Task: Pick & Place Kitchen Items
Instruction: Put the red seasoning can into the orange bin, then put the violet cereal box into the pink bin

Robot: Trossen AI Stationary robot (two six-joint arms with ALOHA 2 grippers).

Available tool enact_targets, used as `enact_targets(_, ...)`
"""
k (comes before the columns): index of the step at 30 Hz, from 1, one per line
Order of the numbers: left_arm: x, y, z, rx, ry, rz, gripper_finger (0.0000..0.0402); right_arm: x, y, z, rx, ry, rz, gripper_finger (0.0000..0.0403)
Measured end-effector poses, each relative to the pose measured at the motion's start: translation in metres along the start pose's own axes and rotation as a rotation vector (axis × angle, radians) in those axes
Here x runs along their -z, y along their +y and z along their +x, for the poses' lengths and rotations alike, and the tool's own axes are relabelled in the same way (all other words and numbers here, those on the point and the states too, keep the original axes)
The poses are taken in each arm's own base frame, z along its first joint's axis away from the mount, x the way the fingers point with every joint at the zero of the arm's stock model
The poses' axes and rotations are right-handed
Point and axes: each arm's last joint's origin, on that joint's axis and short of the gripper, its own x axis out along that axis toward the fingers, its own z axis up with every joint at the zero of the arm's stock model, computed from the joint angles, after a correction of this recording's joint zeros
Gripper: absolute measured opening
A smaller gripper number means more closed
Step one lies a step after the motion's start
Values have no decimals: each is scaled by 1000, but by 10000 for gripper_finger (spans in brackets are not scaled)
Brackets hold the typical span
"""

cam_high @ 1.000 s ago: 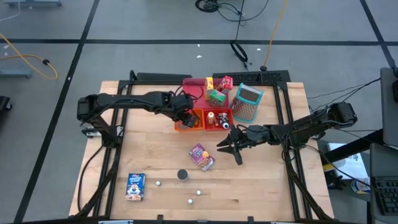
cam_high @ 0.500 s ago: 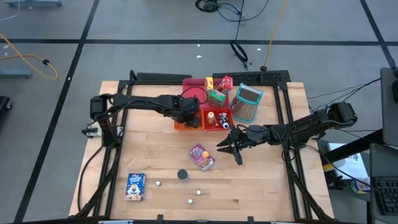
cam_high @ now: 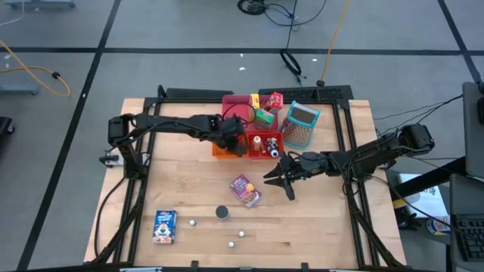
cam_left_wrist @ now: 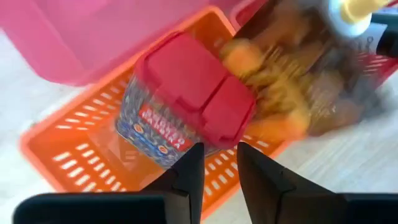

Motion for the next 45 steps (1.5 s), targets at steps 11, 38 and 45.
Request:
enact_targets(11, 3, 3, -7, -8, 33, 19, 92, 0, 0, 0, 1, 2, 0, 89)
enact_targets(38, 51, -33, -62, -8, -71, 363, 93, 47, -11, 35, 53, 166, 266, 89)
enact_targets(45, 56, -35, -63, -11, -64, 382, 93, 47, -9, 53, 35, 192, 297, 89)
